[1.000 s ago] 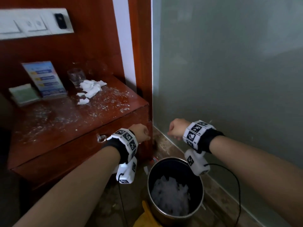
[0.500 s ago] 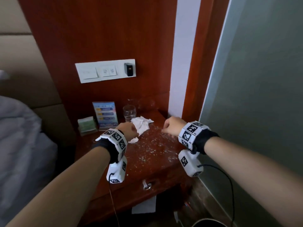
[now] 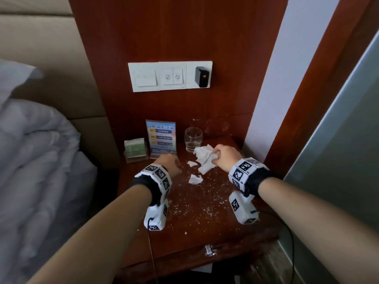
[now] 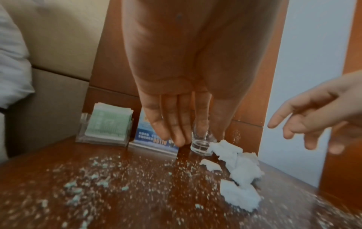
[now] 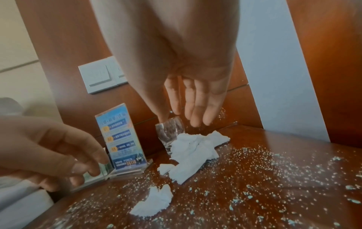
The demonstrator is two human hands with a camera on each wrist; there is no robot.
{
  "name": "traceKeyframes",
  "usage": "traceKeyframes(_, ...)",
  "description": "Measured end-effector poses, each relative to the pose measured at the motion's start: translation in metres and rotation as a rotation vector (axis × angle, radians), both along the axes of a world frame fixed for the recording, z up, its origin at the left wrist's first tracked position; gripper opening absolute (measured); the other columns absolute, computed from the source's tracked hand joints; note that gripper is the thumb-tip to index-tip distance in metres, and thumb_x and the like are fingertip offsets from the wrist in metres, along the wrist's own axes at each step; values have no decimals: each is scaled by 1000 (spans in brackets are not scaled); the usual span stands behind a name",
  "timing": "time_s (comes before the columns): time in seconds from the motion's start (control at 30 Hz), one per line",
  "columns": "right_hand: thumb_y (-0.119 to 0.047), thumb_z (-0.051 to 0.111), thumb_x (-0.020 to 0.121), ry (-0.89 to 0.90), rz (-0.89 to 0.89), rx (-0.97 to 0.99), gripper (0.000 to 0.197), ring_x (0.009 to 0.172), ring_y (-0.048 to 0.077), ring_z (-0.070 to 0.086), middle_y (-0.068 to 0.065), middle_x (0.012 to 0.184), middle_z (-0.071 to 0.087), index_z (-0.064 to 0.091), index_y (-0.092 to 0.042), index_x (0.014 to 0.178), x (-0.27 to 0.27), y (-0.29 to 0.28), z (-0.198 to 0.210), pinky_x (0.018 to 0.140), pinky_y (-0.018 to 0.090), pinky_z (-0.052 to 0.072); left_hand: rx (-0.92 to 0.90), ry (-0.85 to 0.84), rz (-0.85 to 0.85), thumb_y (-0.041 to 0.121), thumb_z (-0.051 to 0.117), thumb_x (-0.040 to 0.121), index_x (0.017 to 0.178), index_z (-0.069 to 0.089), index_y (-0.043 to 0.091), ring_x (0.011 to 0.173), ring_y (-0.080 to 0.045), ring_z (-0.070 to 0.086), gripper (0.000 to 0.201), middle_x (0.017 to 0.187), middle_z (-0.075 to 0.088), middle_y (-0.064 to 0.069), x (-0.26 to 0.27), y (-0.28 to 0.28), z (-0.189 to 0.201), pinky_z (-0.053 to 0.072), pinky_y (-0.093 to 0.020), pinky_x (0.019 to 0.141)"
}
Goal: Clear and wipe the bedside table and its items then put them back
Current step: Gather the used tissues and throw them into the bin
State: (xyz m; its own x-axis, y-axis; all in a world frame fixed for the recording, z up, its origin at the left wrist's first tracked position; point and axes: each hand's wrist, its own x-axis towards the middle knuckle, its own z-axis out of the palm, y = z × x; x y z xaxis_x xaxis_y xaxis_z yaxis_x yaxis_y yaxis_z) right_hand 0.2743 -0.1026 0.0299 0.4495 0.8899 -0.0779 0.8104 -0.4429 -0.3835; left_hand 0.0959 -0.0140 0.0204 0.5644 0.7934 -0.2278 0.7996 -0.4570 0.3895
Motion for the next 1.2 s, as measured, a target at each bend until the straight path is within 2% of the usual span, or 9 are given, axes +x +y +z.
traceKeyframes(0.13, -26, 62, 88, -14, 32, -29, 33, 100, 25, 58, 6, 128, 41, 53, -17, 119, 5, 8, -19, 81, 29, 43, -6, -1, -55, 18, 60, 84, 95, 71, 13, 96, -23, 63, 16, 102, 69, -7, 12, -3, -20, 49, -27, 76)
traceKeyframes(0.2, -26, 62, 88, -18, 47, -44, 37, 97, 26, 59, 7, 131, 36, 51, -18, 121, 6, 12, -27, 84, 31, 47, 0, -2, -83, 16, 61, 82, 94, 70, 13, 99, -23, 62, 15, 101, 69, -7, 19, -4, -26, 49, -27, 78)
traceKeyframes(0.4, -28, 63, 86, -46, 65, -89, 35, 124, 30, 42, 8, 142, 31, 55, -20, 119, 11, 25, -43, 102, 39, 40, 6, 96, -179, 27, 65, 84, 124, 52, 12, 113, -26, 54, 44, 123, 56, -9, 39, 0, -43, 47, -36, 95)
traceKeyframes(0.6, -17, 57, 90, -78, 31, 229, 24, 113, 27, 50, 8, 128, 46, 59, -12, 113, 14, 44, -42, 88, 35, 43, 138, 131, -112, 37, 63, 85, 134, 39, 12, 127, -31, 36, 60, 134, 38, -11, 52, 1, -58, 40, -44, 102)
traceKeyframes(0.7, -20, 61, 87, -67, 13, 141, 37, 118, 30, 48, 11, 130, 45, 53, -14, 123, 17, 52, -49, 93, 34, 41, 101, 148, -145, 35, 61, 86, 132, 43, 11, 123, -31, 42, 54, 132, 43, -11, 56, 1, -63, 42, -43, 100)
traceKeyframes(0.83, -30, 64, 84, -81, 44, -56, 60, 127, 35, 40, 12, 138, 42, 39, -20, 138, 9, 59, -66, 102, 43, 39, 185, 112, -121, 20, 52, 92, 126, 51, 12, 119, -29, 44, 36, 127, 50, -9, 53, 3, -67, 45, -40, 96)
traceKeyframes(1.03, -23, 64, 86, -40, 83, -76, 50, 107, 31, 57, 12, 118, 59, 43, -16, 131, 0, 65, -77, 86, 40, 49, 176, 109, -91, 13, 51, 91, 112, 62, 10, 108, -28, 58, 25, 115, 63, -10, 41, 5, -64, 51, -38, 88)
traceKeyframes(1.13, -14, 56, 87, -39, 63, -114, 28, 91, 30, 60, 11, 110, 59, 53, -18, 115, -1, 68, -80, 67, 31, 43, 169, 99, -75, 12, 52, 90, 108, 65, 9, 101, -29, 61, 22, 110, 65, -12, 37, 5, -61, 50, -33, 78)
traceKeyframes(1.2, -10, 52, 87, -44, 27, -87, 20, 93, 31, 60, 12, 113, 60, 57, -20, 104, -1, 66, -79, 67, 31, 40, 149, 77, -41, 12, 53, 90, 107, 66, 9, 100, -30, 62, 22, 108, 65, -13, 34, 5, -59, 49, -34, 75)
